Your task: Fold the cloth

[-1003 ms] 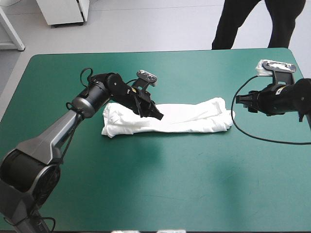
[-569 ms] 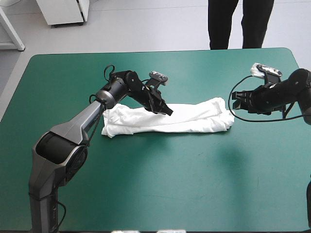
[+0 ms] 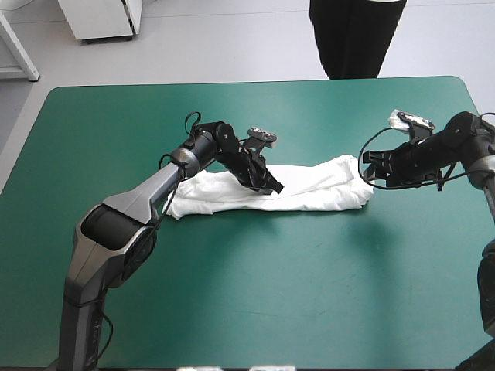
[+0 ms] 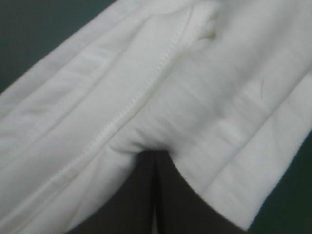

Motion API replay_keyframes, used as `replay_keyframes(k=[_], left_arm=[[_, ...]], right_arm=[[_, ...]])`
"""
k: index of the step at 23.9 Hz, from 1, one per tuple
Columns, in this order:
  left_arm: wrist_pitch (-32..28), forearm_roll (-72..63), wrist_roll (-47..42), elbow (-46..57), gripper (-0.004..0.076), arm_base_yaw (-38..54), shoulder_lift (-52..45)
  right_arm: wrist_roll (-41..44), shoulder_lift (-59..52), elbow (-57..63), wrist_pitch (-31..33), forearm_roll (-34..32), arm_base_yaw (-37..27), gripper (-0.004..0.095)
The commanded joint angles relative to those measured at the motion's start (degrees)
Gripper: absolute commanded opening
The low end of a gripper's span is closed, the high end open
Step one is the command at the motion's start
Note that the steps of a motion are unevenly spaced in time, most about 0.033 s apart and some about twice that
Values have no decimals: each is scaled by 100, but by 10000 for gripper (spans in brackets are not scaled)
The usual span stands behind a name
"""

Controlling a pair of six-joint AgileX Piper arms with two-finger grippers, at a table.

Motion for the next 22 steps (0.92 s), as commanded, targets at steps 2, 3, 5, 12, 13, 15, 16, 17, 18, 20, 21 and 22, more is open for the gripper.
replay_keyframes(k=[2,3,5,12,13,15,16,17,18,20,21,22], left_arm=[[113,-175,-160,-42,-10,-140,-139],[140,-175,-160,-42,-10,-140,-139],[158,-175,-160,-42,-10,-140,-139],[183,-175,-160,-42,-10,-140,-139],[183,-165,-160,-42,-10,-140,-139],[183,-165,-160,-42,-10,-140,-139],[183,-153,-160,-42,-10,-140,-139],[183,-153,-160,-42,-10,-140,-139],[183,-153,-160,-42,-10,-140,-139],[183,-153,-160,-42,-10,-140,-139],[183,-153,-160,-42,-10,-140,-139],[183,-153,-160,-42,-10,-140,-139]], right_arm=[[-121,124,-173,-123,162,-38,542],[-132,201,-173,-132,186,-38,542],[-320,484,-173,-144,400,-38,543],[-635,1300,-173,-200,1015,87,541],[-682,1361,-173,-200,1052,125,538],[-763,1449,-173,-221,1082,194,510],[-778,1496,-173,-259,1108,236,474],[-823,1527,-173,-288,1122,264,435],[-864,1558,-173,-297,1167,280,373],[-889,1595,-173,-366,1188,328,236],[-907,1594,-173,-412,1215,329,153],[-965,1594,-173,-426,1255,329,68]])
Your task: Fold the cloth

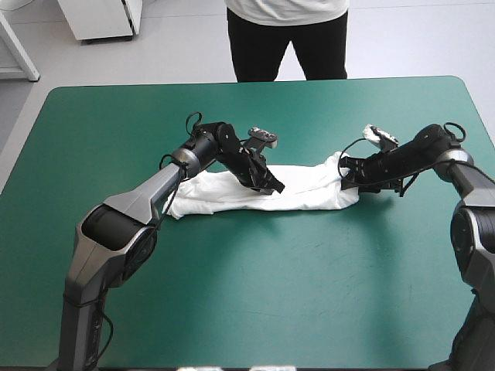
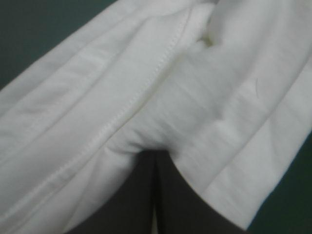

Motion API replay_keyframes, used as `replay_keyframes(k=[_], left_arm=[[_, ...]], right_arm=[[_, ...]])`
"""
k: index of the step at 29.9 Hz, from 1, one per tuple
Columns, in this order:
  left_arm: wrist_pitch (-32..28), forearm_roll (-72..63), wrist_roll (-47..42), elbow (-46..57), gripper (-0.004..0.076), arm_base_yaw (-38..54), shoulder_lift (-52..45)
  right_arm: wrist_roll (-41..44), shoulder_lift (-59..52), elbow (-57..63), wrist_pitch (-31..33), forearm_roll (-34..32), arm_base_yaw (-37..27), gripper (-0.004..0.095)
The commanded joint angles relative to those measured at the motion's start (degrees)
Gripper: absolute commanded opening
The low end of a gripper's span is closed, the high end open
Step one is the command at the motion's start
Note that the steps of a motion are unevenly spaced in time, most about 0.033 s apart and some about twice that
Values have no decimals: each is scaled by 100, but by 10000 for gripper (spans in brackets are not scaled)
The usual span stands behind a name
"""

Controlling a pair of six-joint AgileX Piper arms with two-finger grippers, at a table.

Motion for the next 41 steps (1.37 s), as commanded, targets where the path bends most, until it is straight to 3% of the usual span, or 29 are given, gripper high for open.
replay_keyframes(k=[1,10,22,32,41], left_arm=[[178,-158,-31,-35,-10,-116,-146],[205,-158,-41,-35,-10,-116,-146],[446,-158,-87,-35,-10,-116,-146],[446,-119,-87,-83,-10,-116,-146],[1066,420,-405,-1182,-10,129,-732]], right_arm=[[-247,-54,-9,-104,78,84,-12],[-490,-257,-23,80,792,62,-15],[-499,-1247,-855,428,778,62,-15],[-499,-1281,-1049,599,788,62,-15],[-499,-1281,-1049,588,805,72,-15]])
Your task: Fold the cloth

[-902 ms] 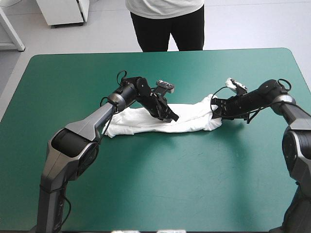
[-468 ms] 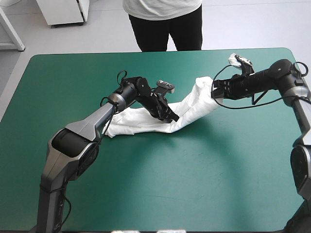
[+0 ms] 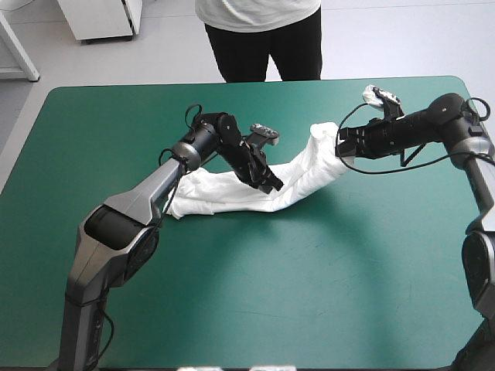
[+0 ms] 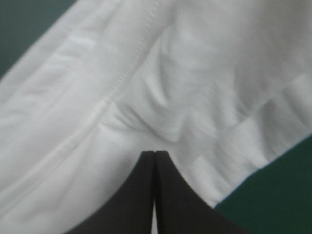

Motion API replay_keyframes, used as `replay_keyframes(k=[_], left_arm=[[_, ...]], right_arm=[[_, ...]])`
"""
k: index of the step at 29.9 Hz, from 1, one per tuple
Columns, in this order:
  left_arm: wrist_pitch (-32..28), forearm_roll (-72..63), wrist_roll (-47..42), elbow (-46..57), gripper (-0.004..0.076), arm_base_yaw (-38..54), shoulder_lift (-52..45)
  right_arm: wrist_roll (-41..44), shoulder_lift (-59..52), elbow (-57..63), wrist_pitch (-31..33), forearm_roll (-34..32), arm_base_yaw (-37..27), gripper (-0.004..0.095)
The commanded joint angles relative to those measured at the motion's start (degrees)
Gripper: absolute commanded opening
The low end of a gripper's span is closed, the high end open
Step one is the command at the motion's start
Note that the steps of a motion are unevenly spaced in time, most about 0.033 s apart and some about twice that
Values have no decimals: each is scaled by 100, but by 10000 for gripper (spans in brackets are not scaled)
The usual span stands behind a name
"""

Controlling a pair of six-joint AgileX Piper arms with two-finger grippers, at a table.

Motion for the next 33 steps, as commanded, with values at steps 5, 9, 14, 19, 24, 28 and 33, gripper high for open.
replay_keyframes(k=[5,9,14,19,24,28,33], left_arm=[[443,482,-351,-571,-10,601,-1608],[496,599,-351,-571,-10,1141,-2598],[437,604,-351,-571,-10,1780,-3642],[414,630,-307,-571,-10,2055,-4353],[496,623,-335,-561,-10,2055,-4602],[634,600,-418,-561,-10,2055,-4656],[634,564,-446,-561,-10,2055,-4656]], right_arm=[[-118,-309,-193,-36,470,62,-15],[-198,-309,-273,-101,642,470,-15],[-175,-273,-535,-597,698,1206,-15],[-68,1,-913,-921,776,1957,-15],[-55,594,-1439,-1075,828,2610,-15],[-75,1159,-1949,-1089,927,2975,-13],[-166,1639,-2487,-783,930,3176,156]])
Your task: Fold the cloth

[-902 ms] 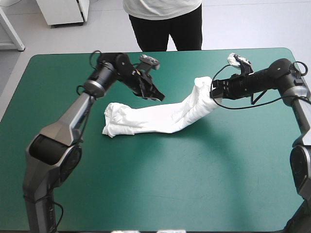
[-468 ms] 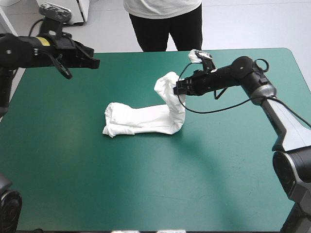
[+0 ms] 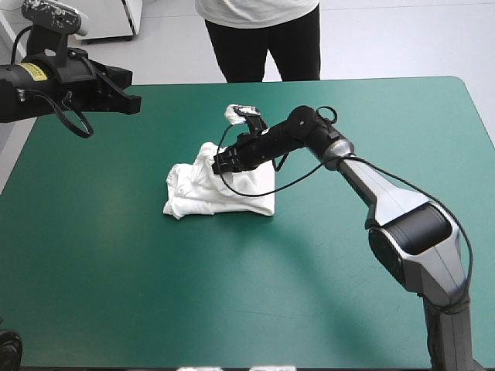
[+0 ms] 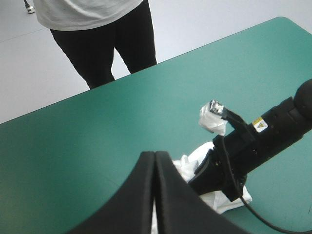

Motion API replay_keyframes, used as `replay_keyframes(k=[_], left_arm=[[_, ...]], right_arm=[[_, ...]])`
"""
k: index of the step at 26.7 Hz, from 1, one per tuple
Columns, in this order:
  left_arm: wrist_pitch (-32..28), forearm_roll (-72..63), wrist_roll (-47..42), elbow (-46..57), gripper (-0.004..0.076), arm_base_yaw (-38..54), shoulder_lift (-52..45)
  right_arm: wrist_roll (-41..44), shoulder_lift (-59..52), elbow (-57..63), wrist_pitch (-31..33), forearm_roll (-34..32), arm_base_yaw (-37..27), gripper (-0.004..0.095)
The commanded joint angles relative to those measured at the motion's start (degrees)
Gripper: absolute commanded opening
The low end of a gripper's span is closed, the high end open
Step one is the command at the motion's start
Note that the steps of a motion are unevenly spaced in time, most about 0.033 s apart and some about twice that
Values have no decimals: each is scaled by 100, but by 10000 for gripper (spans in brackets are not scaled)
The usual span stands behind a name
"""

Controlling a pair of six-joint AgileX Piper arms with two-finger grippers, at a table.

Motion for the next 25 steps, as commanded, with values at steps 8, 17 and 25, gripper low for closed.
replay_keyframes(k=[8,17,25], left_arm=[[216,-206,-70,-135,-10,12,-194],[216,-146,-70,-124,-10,12,-540],[189,-246,-79,-93,-10,2,-750]], right_arm=[[-24,-9,-1024,636,290,66,705],[839,-612,-1555,1591,-1445,-4,660],[1651,-2125,-214,1685,-2696,-997,660]])
